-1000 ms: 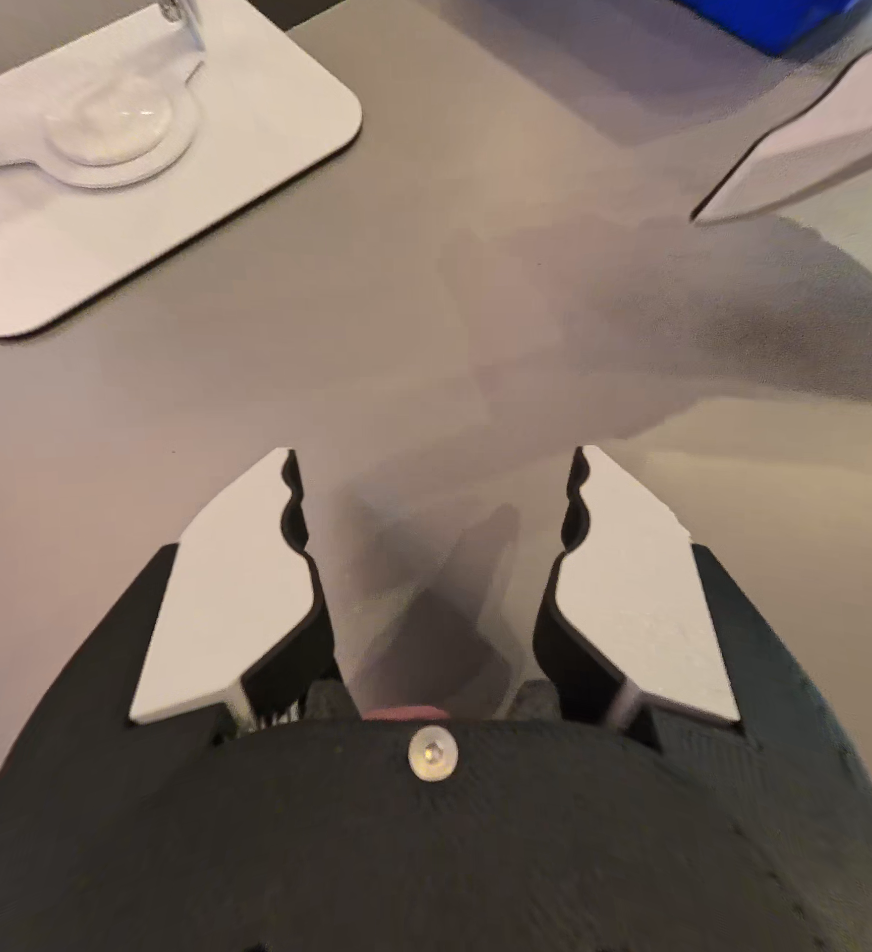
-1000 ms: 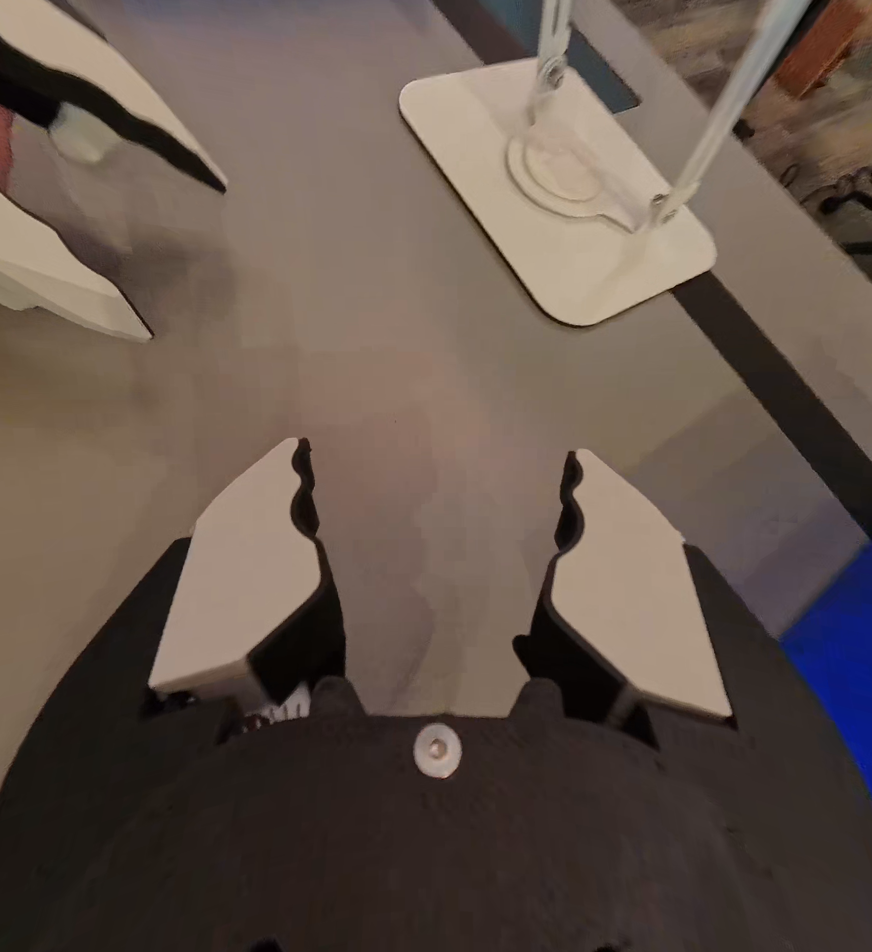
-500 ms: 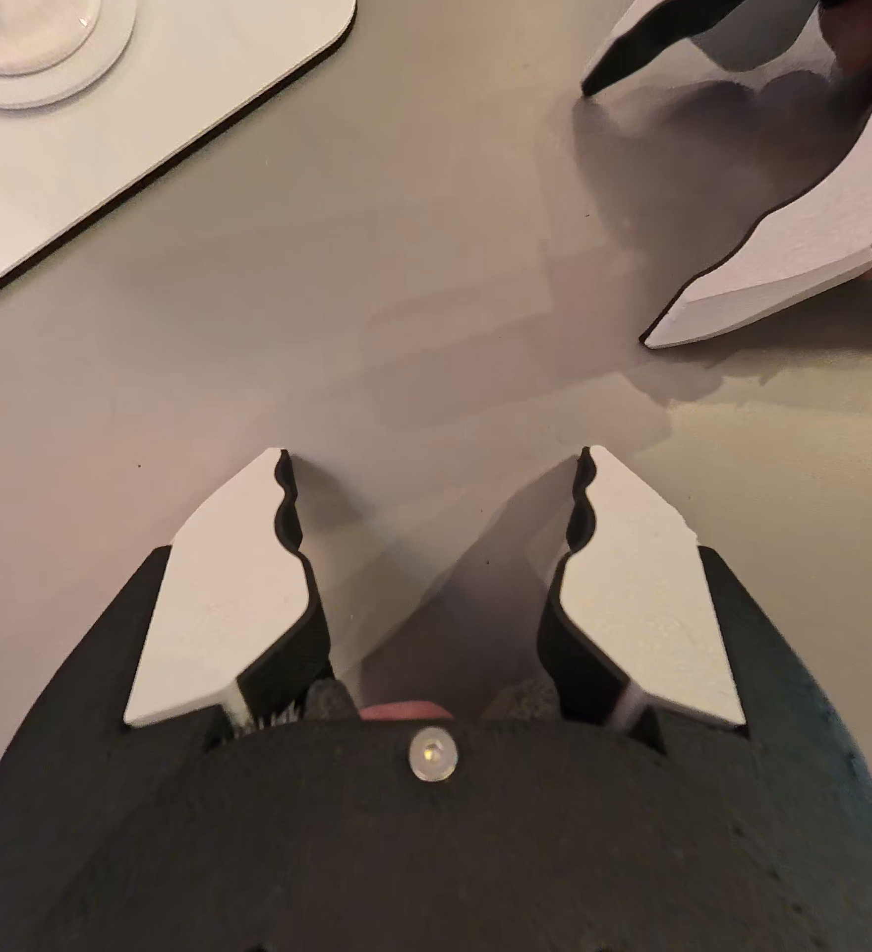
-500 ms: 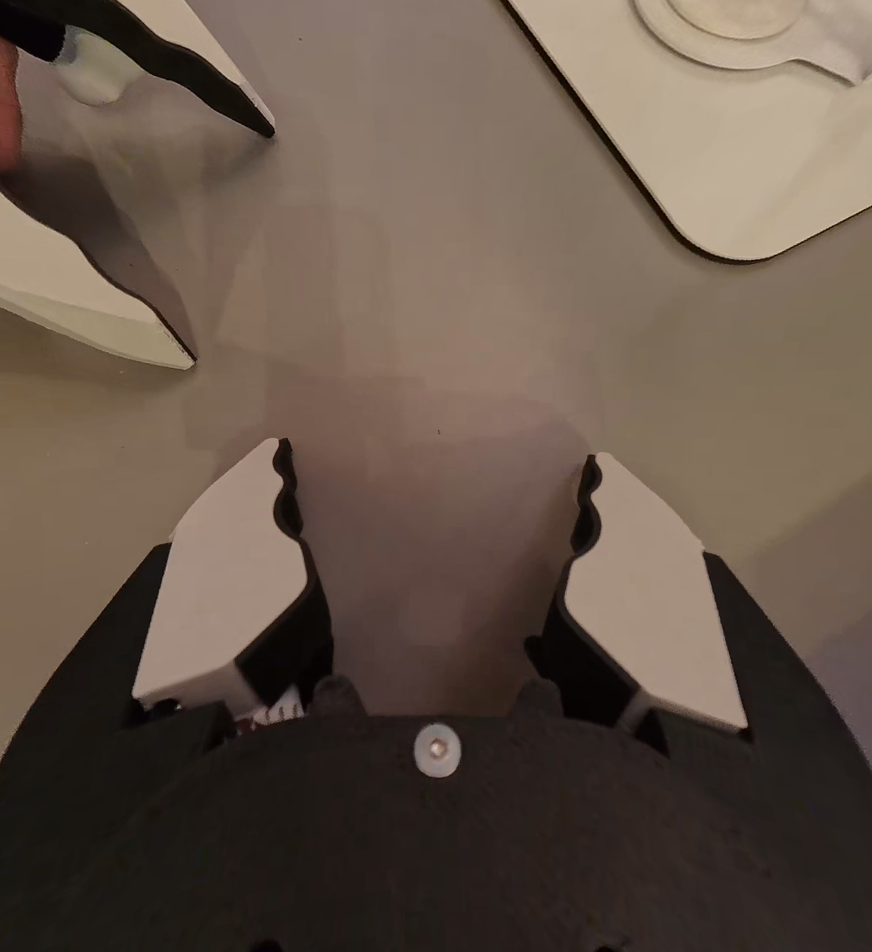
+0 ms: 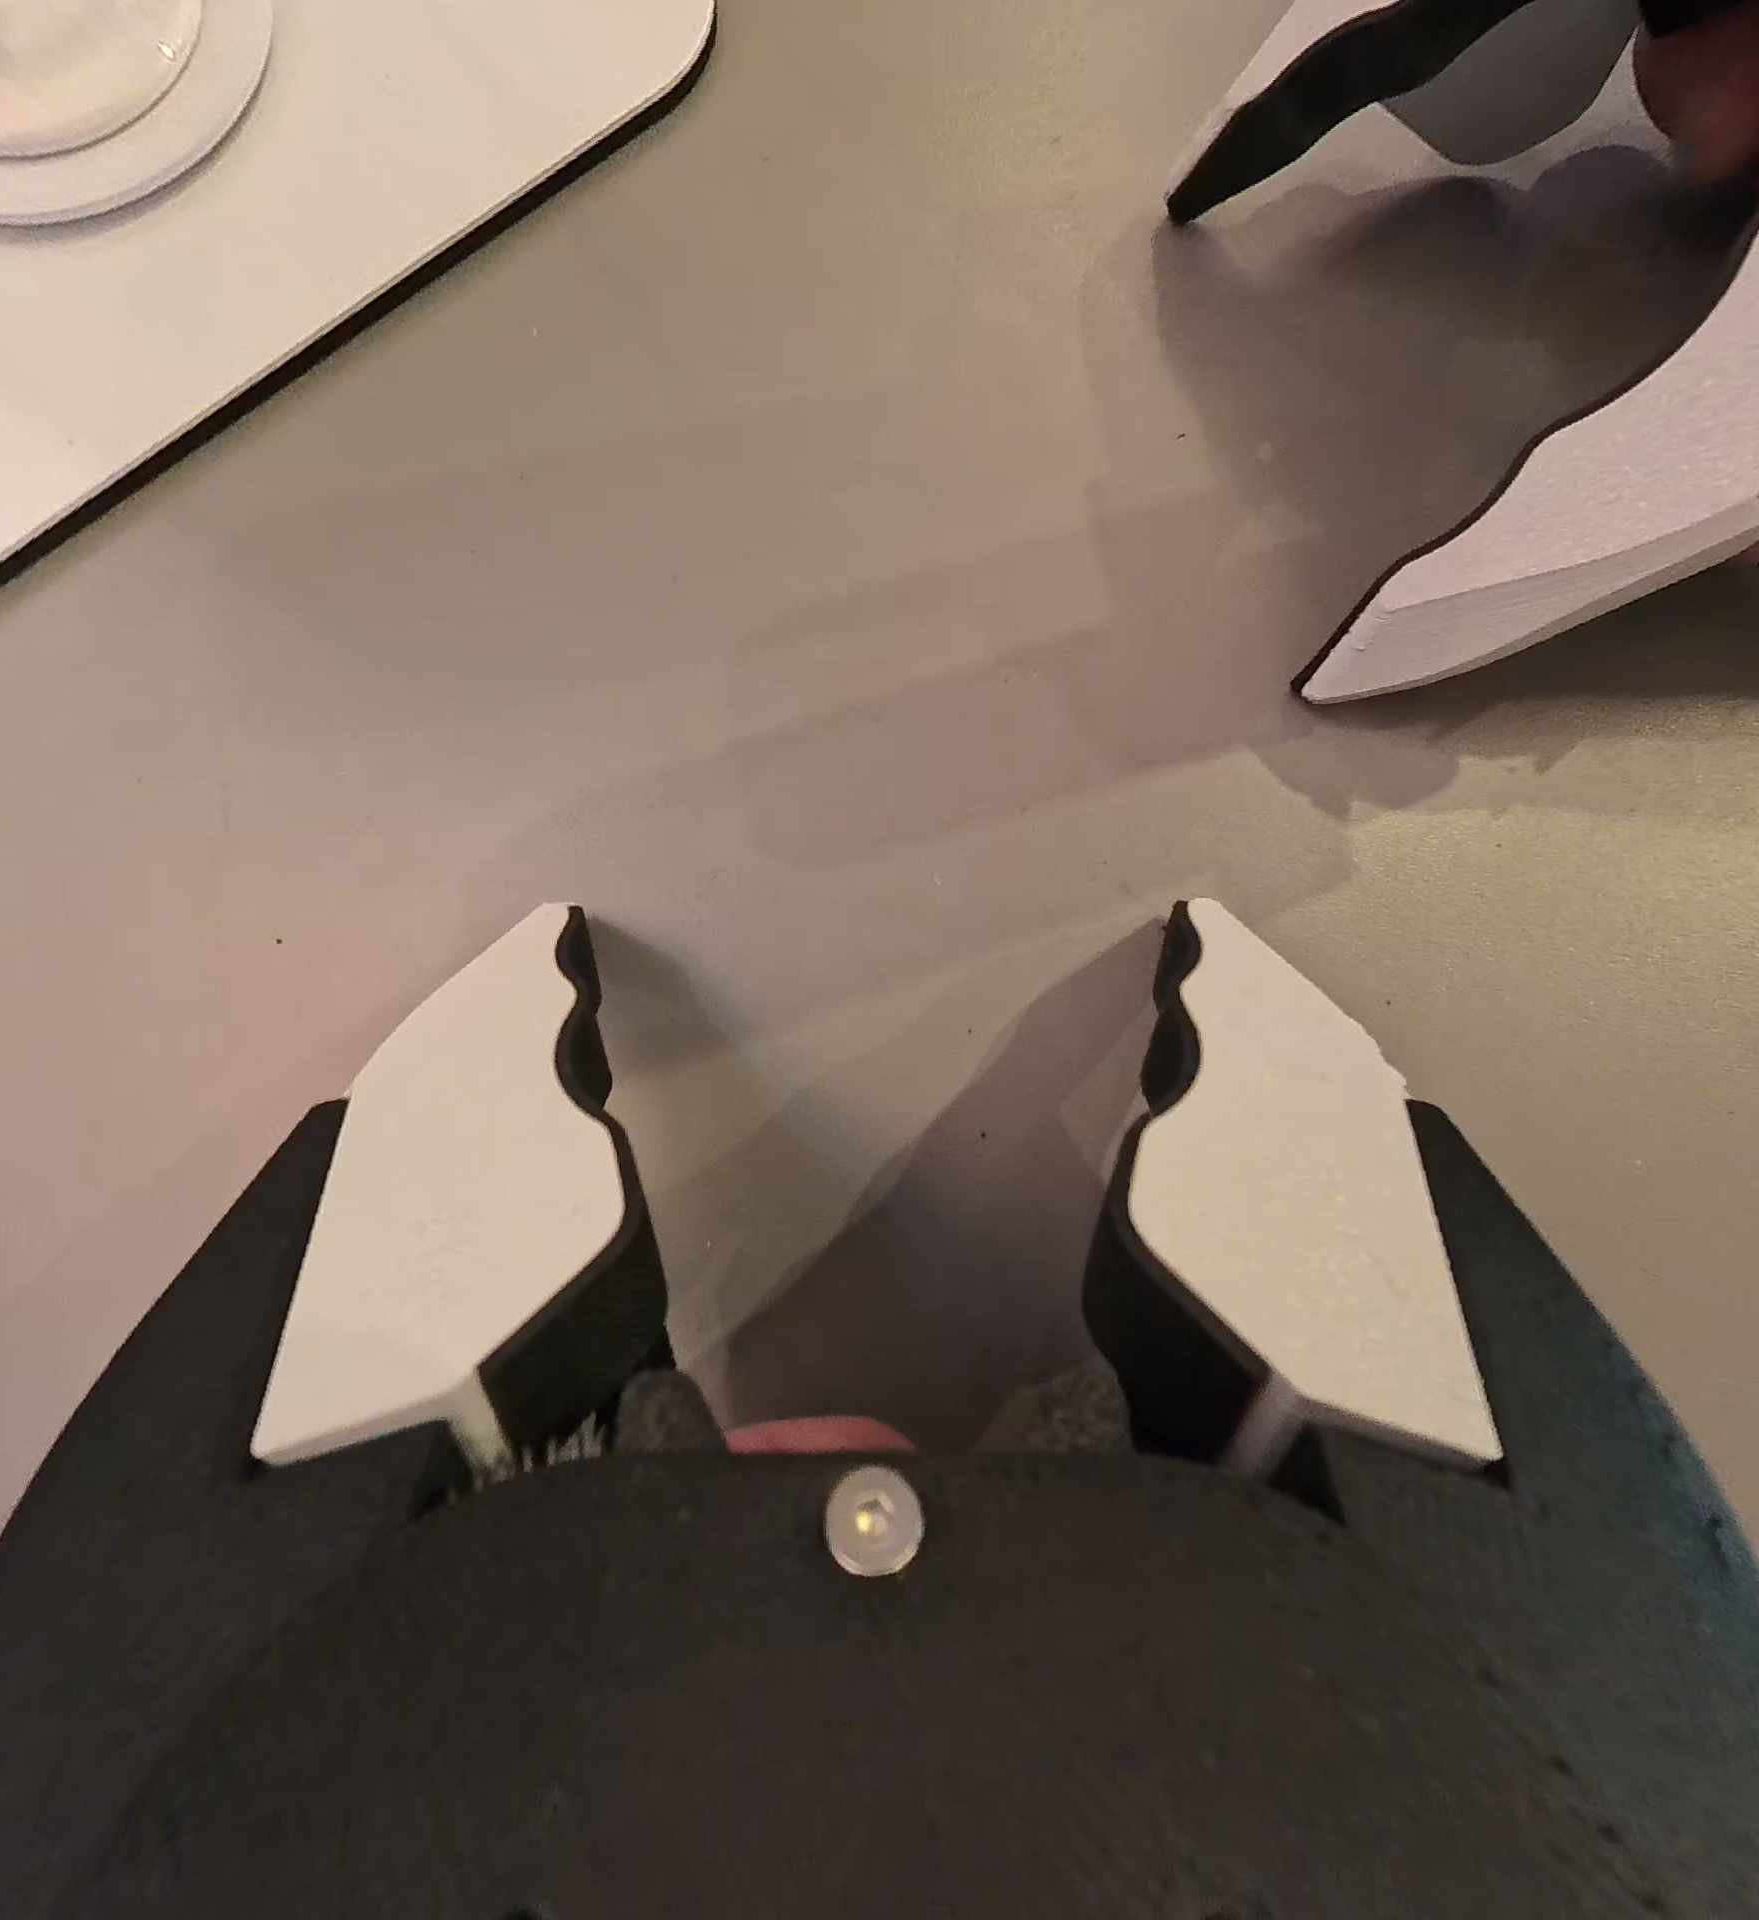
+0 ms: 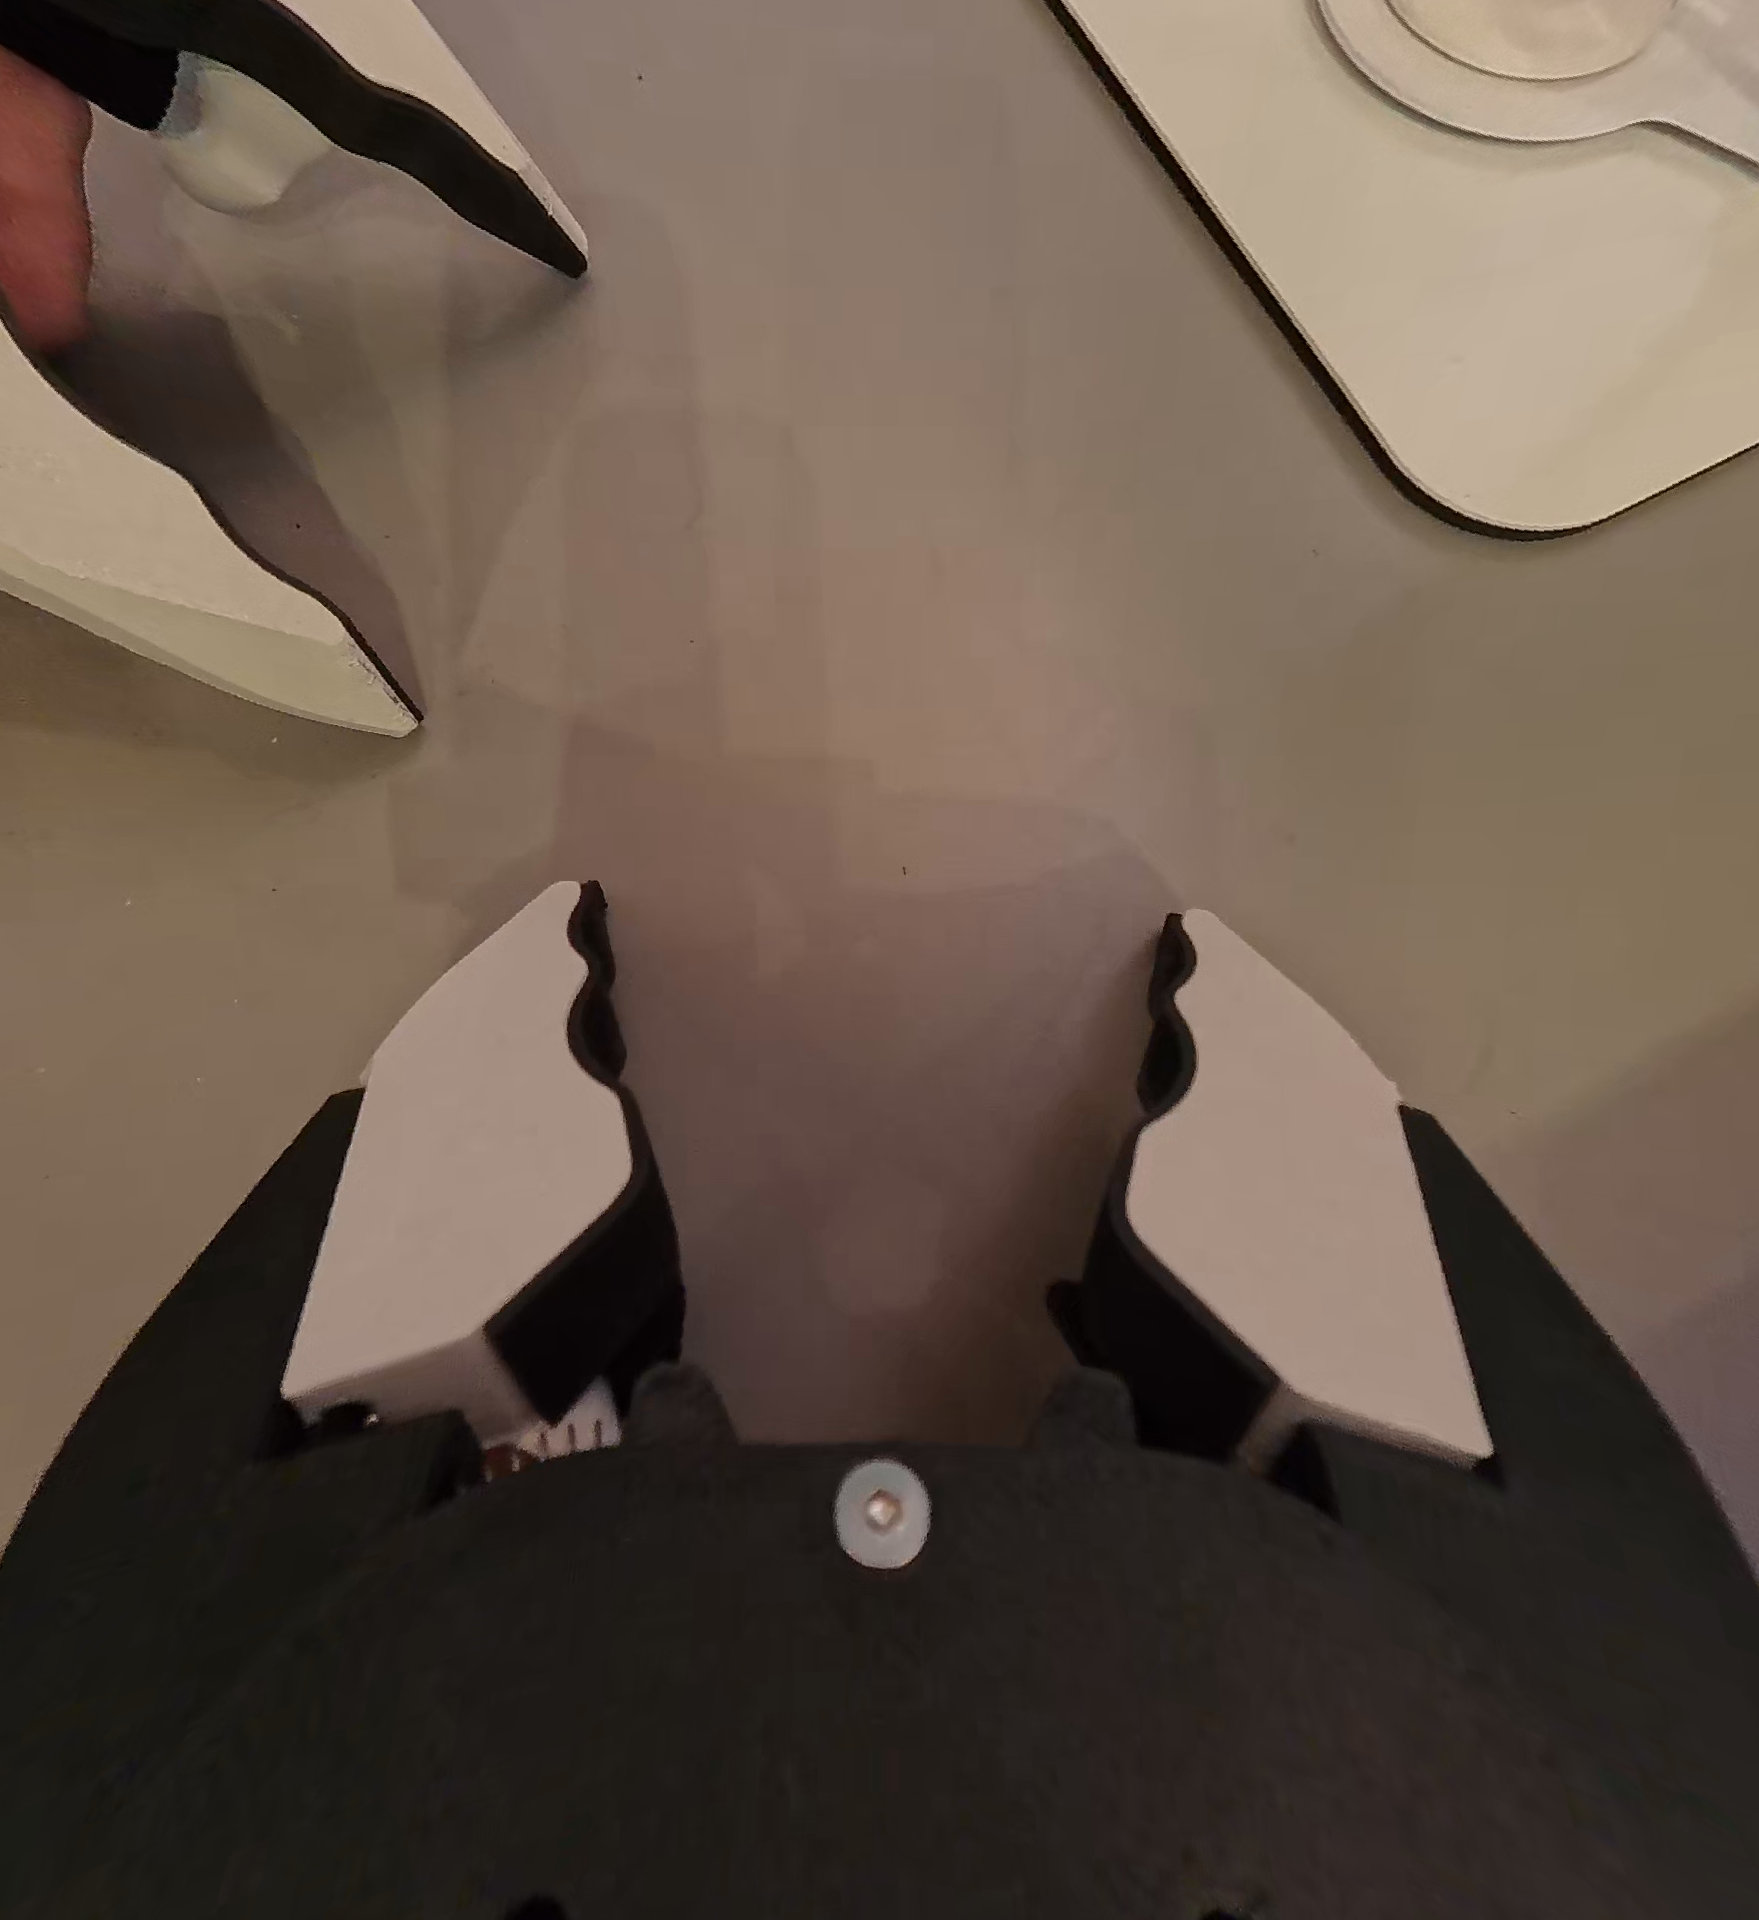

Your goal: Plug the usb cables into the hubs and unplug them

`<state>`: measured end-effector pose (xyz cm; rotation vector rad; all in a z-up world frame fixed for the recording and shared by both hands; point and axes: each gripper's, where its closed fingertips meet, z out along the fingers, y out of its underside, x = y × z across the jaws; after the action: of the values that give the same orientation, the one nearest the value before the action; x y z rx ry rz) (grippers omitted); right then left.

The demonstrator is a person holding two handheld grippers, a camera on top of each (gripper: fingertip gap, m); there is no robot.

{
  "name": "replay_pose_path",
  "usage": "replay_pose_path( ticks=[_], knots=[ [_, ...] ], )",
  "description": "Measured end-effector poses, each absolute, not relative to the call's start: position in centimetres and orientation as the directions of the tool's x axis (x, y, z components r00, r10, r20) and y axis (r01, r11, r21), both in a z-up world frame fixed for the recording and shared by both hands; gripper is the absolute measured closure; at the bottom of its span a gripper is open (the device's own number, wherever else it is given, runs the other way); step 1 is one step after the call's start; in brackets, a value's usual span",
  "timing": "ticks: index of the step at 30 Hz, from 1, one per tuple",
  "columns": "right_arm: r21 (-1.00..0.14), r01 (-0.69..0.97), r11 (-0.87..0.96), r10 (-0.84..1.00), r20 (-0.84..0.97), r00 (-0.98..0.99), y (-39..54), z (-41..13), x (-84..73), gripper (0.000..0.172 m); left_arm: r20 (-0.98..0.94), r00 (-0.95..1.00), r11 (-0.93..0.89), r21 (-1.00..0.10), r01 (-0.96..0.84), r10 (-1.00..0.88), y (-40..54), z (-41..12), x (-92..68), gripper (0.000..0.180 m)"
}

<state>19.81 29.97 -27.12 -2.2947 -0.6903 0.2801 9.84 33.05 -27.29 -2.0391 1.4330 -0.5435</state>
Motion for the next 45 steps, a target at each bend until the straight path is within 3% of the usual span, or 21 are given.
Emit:
replay_pose_path(
  ticks=[7, 9, 12, 16, 19, 22, 24, 25, 28, 31, 33, 37, 45],
  knots=[
    [-0.710, 0.452, -0.540, 0.565, 0.092, 0.820, 29.6, -26.5, 20.3, 0.077, 0.019, 0.354, -0.271, -0.681, -0.680, -0.935, 33.3, -26.9, 9.6, 0.085],
    [-0.693, 0.534, -0.484, 0.547, 0.237, 0.803, 29.3, -25.2, 21.5, 0.076, -0.006, 0.430, -0.274, -0.762, -0.586, -0.903, 34.7, -25.2, 8.9, 0.070],
    [-0.720, 0.565, -0.403, 0.409, 0.410, 0.815, 29.2, -20.4, 24.6, 0.079, -0.144, 0.555, -0.177, -0.857, -0.484, -0.819, 37.8, -21.4, 5.5, 0.065],
    [-0.783, 0.518, -0.346, 0.063, 0.531, 0.845, 27.8, -13.6, 32.2, 0.086, -0.220, 0.735, -0.101, -0.926, -0.365, -0.641, 42.6, -15.6, -0.7, 0.058],
    [-0.838, 0.404, -0.366, -0.088, 0.463, 0.882, 26.4, -12.3, 37.5, 0.089, -0.233, 0.820, -0.110, -0.935, -0.336, -0.523, 45.9, -13.7, -5.3, 0.062],
    [-0.833, 0.250, -0.494, -0.072, 0.326, 0.943, 26.4, -16.0, 40.1, 0.086, -0.217, 0.838, -0.226, -0.902, -0.369, -0.501, 48.6, -16.0, -7.6, 0.063],
    [-0.798, 0.203, -0.568, -0.045, 0.277, 0.960, 26.6, -18.6, 40.7, 0.097, -0.186, 0.830, -0.299, -0.873, -0.385, -0.526, 49.7, -18.2, -7.8, 0.065],
    [-0.797, 0.182, -0.576, -0.024, 0.239, 0.971, 26.8, -19.3, 40.4, 0.095, -0.165, 0.821, -0.333, -0.857, -0.393, -0.546, 49.9, -19.2, -7.6, 0.068],
    [-0.811, 0.150, -0.566, 0.002, 0.181, 0.983, 27.6, -20.1, 39.4, 0.124, -0.108, 0.827, -0.421, -0.820, -0.388, -0.551, 50.7, -21.8, -7.3, 0.091],
    [-0.804, 0.141, -0.578, -0.031, 0.194, 0.981, 27.6, -20.1, 39.8, 0.128, -0.133, 0.824, -0.393, -0.829, -0.397, -0.551, 51.4, -21.4, -7.5, 0.134],
    [-0.793, 0.129, -0.596, -0.080, 0.219, 0.972, 27.0, -20.1, 40.9, 0.142, -0.117, 0.818, -0.412, -0.818, -0.400, -0.563, 51.6, -21.3, -7.7, 0.164],
    [-0.780, 0.094, -0.619, -0.133, 0.222, 0.966, 25.0, -19.9, 43.2, 0.167, -0.170, 0.803, -0.401, -0.795, -0.454, -0.572, 51.2, -21.4, -9.0, 0.174],
    [-0.772, 0.142, -0.620, 0.012, 0.172, 0.985, 19.9, -20.1, 41.3, 0.168, -0.020, 0.646, -0.391, -0.782, -0.485, -0.763, 43.7, -21.5, -12.2, 0.175]
  ],
)
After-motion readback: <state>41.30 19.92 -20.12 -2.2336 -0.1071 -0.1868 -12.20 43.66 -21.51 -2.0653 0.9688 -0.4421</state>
